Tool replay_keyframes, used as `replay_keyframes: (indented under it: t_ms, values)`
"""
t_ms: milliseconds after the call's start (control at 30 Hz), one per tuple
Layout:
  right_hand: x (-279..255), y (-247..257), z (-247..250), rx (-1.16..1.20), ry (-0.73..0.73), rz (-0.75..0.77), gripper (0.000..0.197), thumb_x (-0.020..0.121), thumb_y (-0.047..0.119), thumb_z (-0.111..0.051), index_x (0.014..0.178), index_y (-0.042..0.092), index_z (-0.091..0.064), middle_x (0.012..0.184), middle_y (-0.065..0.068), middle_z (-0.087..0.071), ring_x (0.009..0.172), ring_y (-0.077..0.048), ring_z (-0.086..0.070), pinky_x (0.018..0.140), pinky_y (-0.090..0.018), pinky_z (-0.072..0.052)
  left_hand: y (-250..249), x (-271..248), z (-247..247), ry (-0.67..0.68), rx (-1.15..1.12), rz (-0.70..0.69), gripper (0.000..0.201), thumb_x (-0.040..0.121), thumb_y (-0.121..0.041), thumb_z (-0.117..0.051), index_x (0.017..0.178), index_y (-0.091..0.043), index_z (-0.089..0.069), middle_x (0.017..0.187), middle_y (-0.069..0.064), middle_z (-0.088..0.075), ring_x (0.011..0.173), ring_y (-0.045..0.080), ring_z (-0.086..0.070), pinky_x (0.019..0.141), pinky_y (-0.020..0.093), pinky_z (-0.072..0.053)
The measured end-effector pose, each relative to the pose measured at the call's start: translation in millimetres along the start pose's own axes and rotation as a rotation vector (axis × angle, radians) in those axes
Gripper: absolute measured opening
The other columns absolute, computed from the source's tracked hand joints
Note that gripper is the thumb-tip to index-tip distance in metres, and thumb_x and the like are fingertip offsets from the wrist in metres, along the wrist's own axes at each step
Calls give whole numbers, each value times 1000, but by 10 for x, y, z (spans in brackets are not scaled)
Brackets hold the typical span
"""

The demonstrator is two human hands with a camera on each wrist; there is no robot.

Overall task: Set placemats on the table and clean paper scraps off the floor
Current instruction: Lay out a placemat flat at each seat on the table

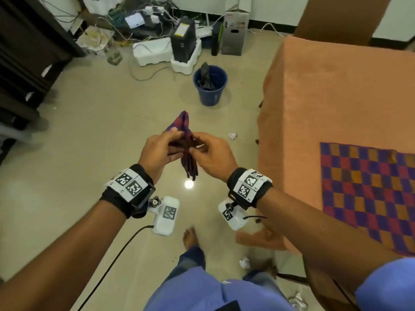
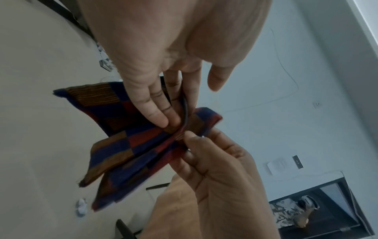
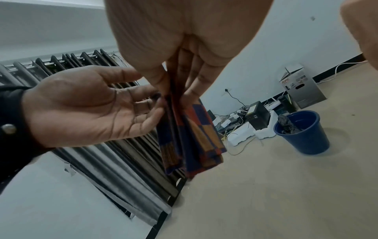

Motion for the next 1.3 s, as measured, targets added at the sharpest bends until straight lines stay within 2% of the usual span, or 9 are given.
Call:
replay_keyframes:
  t_ms: [133, 333, 433, 500, 700, 867, 1033, 1200, 1300]
  values:
    - [393, 96, -372, -55, 31, 1, 14, 88, 16, -60, 95, 17, -72, 80, 7, -70, 69, -4, -64, 66, -21, -52, -19, 218, 701, -147, 212, -71, 23, 91, -10, -60, 111, -12, -70, 102, 10, -72, 93, 21, -70, 86, 34, -56]
    - [921, 93, -563, 65, 82, -33, 20, 85, 19, -63, 101, 18, -74, 88, -4, -76, 82, -24, -72, 75, -49, -59, 45, 464, 1355, -298, 924, -80, 55, 82, -36, -67, 134, -27, -52, 132, 11, -45, 123, 29, -44, 102, 41, -43]
    - [1089, 84, -595, 91, 145, -49, 19, 86, 16, -65, 102, 17, -74, 88, -4, -76, 83, -23, -73, 77, -49, -59, -13, 552, 1155, -122, 699, -199, 43, 89, -31, -63, 130, -21, -56, 125, 5, -55, 113, 22, -57, 99, 33, -46]
    - [1207, 42, -630, 56, 168, -53, 18, 87, 19, -66, 102, 19, -75, 88, 1, -76, 81, -16, -73, 79, -44, -59, -69, 685, 962, -1, 504, -144, 31, 94, -30, -56, 124, -23, -60, 110, 1, -65, 98, 21, -67, 91, 42, -54]
    - [1630, -127, -426, 212, 55, -154, 18, 84, 13, -72, 102, 14, -77, 86, -1, -76, 78, -12, -73, 73, -27, -58, -259, 1391, 654, 2, 510, -164, 30, 90, -44, -48, 107, -31, -69, 95, -8, -71, 89, 17, -70, 86, 47, -55]
    - [2103, -298, -9, 366, 93, -202, 23, 80, 9, -77, 103, 8, -75, 90, -12, -73, 80, -26, -71, 84, -40, -59, -588, 1963, 368, -9, 530, -189, 29, 96, -33, -48, 92, -24, -75, 81, -1, -74, 76, 19, -70, 77, 47, -57]
    - [2543, -423, 421, 356, -31, -233, 28, 72, 9, -83, 97, 9, -71, 80, -5, -65, 61, -16, -57, 71, -33, -55, -954, 2507, 11, 63, 512, -213, 33, 90, -32, -45, 83, -17, -74, 75, 11, -71, 72, 32, -66, 74, 53, -56]
    - [2836, -492, 830, 287, -176, -209, 18, 77, 6, -74, 93, 10, -67, 76, -2, -63, 59, -15, -55, 68, -42, -56, -1294, 2884, -407, 142, 427, -163, 30, 96, -17, -47, 85, -1, -71, 73, 12, -62, 68, 20, -56, 72, 40, -53]
    - [2946, -543, 1026, 198, -298, -210, 12, 78, 8, -69, 89, 13, -65, 74, 1, -65, 55, -8, -53, 63, -35, -54, -1417, 3092, -617, 187, 447, -168, 30, 97, -15, -47, 88, 1, -71, 66, 3, -63, 63, 15, -57, 69, 32, -52]
Point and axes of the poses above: each hand's wrist, its own x-axis towards the middle knuckle, its own z-axis out of the back of the hand, y = z × x, the point moved 3 cm from there along x, towards the middle knuckle
